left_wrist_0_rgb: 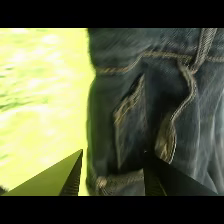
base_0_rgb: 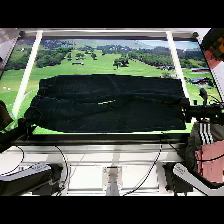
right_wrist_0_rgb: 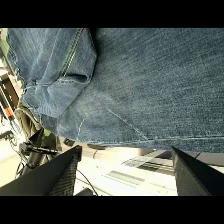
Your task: Fold the clothes and pants, and hang the long-sleeved shirts on hangers.
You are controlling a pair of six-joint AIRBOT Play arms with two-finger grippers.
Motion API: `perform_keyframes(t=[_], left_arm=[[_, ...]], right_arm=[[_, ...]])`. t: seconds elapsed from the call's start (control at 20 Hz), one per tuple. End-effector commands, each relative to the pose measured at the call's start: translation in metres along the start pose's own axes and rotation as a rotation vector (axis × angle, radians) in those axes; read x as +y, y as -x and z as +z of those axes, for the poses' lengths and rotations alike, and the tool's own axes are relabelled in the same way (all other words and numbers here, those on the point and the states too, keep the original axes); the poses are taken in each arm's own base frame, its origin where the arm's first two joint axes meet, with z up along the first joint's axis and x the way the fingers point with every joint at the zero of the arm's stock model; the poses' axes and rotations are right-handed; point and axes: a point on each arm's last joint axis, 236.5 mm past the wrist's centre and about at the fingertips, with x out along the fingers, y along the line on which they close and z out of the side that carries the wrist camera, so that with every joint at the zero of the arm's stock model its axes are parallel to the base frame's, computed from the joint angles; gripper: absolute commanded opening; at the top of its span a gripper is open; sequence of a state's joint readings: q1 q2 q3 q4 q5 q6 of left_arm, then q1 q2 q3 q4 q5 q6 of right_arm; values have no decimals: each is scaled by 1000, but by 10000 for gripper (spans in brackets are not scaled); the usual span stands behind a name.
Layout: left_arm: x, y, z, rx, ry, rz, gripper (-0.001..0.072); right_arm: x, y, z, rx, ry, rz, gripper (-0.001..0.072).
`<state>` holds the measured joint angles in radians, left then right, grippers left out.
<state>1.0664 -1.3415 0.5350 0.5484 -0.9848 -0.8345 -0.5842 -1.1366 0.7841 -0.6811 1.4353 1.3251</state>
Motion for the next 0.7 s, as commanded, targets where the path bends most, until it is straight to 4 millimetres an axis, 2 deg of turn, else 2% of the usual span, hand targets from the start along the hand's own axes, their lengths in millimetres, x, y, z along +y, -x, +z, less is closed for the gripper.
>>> perform_keyframes(t=[0.0,0.05,0.1,0.15,0.2,0.25,0.4,0.5,0.65], left_arm=[[-14,-19,6,-32,-43,24,439],[-26,-26,7,-37,-46,0,430],[-40,-31,6,-38,-62,-27,347],[-50,-35,5,-33,-74,-43,236],[-57,-37,3,-24,-89,-54,118],[-64,-38,0,-9,-103,-67,38],[-88,-29,-13,30,-147,-132,34],[-112,-9,-10,-14,-216,-166,33],[-150,32,-3,-135,-295,-189,33]], right_arm=[[-1,0,4,-19,-1,-5,625],[-2,0,5,-23,-1,-6,622],[-2,0,6,-28,-1,-7,620],[-3,0,8,-35,3,-10,561],[-5,0,12,-49,9,-19,257],[-9,1,18,-76,8,-36,35],[-24,1,24,-111,-6,-82,13],[-40,3,20,-133,-59,-81,12],[-71,19,4,-200,-165,-65,12]])
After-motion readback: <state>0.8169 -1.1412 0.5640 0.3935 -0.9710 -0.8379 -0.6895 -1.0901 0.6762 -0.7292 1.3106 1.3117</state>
